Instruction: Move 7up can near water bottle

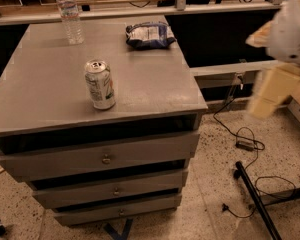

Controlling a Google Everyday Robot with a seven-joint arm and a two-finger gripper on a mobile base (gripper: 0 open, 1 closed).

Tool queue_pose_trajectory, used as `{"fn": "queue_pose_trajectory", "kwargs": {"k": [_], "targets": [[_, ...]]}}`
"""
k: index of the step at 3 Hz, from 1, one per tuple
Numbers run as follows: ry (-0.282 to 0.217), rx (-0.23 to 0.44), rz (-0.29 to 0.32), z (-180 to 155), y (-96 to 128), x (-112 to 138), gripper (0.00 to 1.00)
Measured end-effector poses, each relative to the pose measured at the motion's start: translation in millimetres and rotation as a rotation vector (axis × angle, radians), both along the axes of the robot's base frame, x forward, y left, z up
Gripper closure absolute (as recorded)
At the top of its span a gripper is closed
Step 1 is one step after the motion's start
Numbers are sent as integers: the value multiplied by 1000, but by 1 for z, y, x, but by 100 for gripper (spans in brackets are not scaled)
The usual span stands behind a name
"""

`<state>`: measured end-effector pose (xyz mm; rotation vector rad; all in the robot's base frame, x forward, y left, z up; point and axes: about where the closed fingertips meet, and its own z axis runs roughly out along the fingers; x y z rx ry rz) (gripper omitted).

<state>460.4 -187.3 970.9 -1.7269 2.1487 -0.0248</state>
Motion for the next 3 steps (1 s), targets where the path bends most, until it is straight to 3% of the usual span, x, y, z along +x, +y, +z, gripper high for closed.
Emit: {"fn": "queue_pose_trajectory", "kwargs": {"k": [1,2,3], "targets": [[-2,109,97,-18,56,46,0],[14,233,220,-32,140,107,0],[28,235,227,-32,142,108,0]]}}
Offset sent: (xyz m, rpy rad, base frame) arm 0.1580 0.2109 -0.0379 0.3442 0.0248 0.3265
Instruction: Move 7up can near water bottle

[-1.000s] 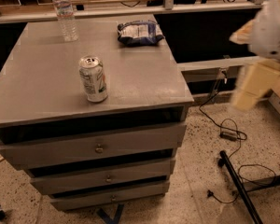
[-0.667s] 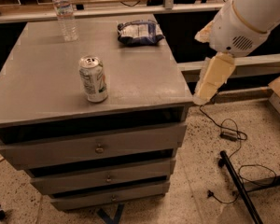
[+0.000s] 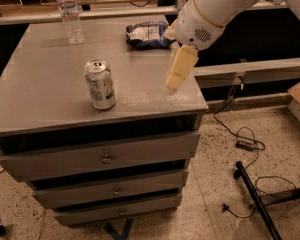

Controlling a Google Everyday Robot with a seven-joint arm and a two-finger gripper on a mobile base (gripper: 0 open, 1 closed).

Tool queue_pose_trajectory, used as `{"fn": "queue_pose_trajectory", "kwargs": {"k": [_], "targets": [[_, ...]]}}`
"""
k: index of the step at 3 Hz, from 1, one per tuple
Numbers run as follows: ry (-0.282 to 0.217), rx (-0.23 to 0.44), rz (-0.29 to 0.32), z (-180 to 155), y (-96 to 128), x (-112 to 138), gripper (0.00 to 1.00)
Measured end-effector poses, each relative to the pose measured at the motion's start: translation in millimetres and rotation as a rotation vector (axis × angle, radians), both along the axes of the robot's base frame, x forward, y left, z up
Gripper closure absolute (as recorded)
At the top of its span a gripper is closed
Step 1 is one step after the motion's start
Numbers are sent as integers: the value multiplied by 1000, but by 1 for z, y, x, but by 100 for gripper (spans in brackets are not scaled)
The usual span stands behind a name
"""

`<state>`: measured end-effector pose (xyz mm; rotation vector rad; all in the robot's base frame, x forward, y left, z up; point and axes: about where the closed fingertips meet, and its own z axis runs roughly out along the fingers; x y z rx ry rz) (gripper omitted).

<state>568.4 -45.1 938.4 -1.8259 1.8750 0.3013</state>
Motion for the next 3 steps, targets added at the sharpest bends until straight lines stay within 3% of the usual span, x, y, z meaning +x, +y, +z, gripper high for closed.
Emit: {"fn": "queue_pose_trajectory", "kwargs": {"k": [1,2,3], "targets": [[-9,60,23,-1,6,8,0],[-98,443,190,39,83,25,0],[-114,646,296,73,128,22,0]]}}
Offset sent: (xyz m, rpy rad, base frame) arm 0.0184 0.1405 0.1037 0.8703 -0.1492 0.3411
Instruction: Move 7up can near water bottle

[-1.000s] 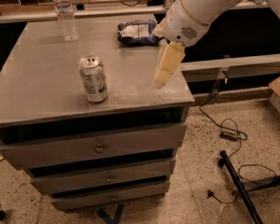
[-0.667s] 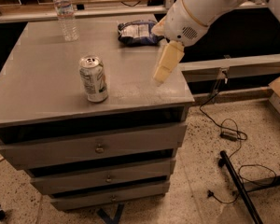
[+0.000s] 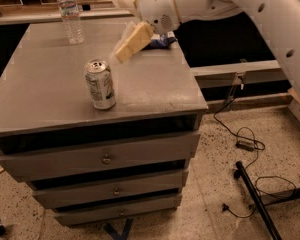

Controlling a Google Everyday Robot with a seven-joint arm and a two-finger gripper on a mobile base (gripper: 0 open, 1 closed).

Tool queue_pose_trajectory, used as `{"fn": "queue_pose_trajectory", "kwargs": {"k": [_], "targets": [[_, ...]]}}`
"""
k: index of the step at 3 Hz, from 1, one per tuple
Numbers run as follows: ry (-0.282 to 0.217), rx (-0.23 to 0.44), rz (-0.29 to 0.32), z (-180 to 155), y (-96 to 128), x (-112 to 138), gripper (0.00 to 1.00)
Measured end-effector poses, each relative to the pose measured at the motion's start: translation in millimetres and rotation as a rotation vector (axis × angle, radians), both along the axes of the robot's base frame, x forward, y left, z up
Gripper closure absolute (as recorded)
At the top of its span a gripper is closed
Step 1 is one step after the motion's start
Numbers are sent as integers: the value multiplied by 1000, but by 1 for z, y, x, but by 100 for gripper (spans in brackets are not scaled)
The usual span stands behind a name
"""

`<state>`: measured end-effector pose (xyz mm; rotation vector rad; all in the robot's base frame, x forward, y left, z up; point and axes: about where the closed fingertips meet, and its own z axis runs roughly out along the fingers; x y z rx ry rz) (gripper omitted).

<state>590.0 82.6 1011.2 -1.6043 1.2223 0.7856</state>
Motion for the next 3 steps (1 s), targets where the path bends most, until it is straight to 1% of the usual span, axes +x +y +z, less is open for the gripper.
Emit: {"fn": "queue_pose_trajectory", "kwargs": {"k": [1,2,3], "targets": [[8,11,12,2,4,-3,0],[105,19,2,-24,4,-6,0],[219,66,2,-54,13,-20,0]]}}
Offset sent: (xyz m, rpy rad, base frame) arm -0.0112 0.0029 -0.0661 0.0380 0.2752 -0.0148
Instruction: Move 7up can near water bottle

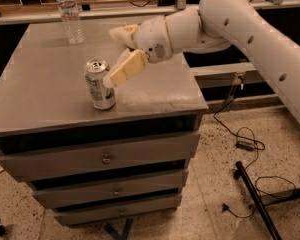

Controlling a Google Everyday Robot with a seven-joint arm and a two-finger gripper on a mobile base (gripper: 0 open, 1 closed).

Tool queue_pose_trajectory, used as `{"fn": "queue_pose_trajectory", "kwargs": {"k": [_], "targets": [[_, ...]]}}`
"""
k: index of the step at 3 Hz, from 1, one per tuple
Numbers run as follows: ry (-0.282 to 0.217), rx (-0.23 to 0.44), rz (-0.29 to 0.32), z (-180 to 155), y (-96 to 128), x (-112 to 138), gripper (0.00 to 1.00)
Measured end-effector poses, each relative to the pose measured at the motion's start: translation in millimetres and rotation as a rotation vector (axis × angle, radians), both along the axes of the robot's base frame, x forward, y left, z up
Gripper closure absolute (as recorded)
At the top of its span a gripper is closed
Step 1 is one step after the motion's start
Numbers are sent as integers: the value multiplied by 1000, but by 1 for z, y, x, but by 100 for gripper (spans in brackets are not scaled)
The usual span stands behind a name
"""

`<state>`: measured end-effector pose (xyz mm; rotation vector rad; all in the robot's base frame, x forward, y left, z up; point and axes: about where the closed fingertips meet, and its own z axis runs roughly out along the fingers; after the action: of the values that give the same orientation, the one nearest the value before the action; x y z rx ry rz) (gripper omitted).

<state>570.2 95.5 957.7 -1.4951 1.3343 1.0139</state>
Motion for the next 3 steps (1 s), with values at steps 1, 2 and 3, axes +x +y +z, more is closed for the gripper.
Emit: {"fn": "queue_pose_trajectory", "kwargs": {"k": [1,2,3], "targets": [[70,55,20,-18,19,-9,0],[102,81,26,-28,33,-14,0],[109,86,27,-30,37,-16,0]]}}
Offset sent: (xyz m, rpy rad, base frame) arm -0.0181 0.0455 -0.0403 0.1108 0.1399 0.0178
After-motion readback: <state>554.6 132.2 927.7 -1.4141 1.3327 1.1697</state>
